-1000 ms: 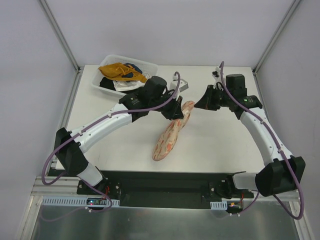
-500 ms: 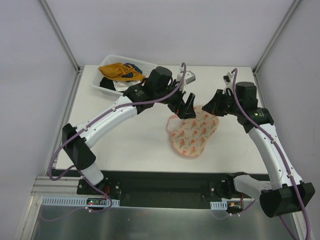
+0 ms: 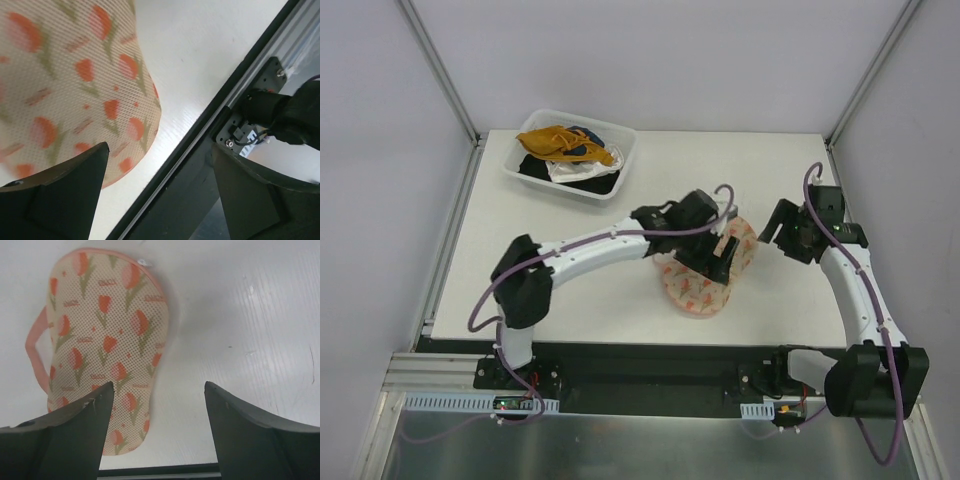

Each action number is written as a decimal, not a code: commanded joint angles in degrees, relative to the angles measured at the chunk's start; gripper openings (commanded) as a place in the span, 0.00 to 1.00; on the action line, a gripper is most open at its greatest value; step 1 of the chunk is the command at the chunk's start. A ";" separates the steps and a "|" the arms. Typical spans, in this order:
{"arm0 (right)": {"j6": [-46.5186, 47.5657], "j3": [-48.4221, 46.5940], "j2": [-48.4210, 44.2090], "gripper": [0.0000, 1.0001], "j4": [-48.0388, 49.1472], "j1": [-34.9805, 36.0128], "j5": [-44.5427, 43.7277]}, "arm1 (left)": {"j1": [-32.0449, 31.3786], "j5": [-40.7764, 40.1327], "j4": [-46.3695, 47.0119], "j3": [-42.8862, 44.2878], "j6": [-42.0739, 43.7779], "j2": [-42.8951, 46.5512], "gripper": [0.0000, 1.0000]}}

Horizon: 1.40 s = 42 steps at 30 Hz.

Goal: Unzip the laundry bag and remove the bra

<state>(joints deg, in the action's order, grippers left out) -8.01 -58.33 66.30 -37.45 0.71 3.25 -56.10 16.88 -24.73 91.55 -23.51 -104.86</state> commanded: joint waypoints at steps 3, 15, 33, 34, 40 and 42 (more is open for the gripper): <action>-3.95 3.04 -3.19 0.77 1.94 -4.49 1.50 | -5.52 -3.78 -0.58 3.48 -4.36 -11.24 0.83; -4.21 6.29 -5.92 0.78 3.96 -5.81 3.08 | 5.82 -21.53 -11.03 -6.58 9.43 -0.62 0.82; -2.71 7.43 -8.21 0.78 2.47 -7.21 3.52 | -13.07 -21.29 -2.47 -7.57 28.67 0.43 0.92; -2.80 7.44 -8.21 0.78 2.56 -7.30 4.13 | -13.25 -17.89 0.27 -10.14 30.17 3.32 0.93; -3.94 6.91 -8.56 0.78 3.61 -7.48 6.51 | -17.38 -27.66 19.01 -23.00 33.80 8.45 0.84; -3.86 6.91 -8.38 0.79 3.44 -7.57 6.51 | -17.82 -29.01 19.02 -21.15 33.09 6.87 0.82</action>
<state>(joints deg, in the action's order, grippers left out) -11.18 -50.96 59.18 -34.74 -6.35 8.29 -72.44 -6.26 -16.53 68.47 7.77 -99.29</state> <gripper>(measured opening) 0.784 0.825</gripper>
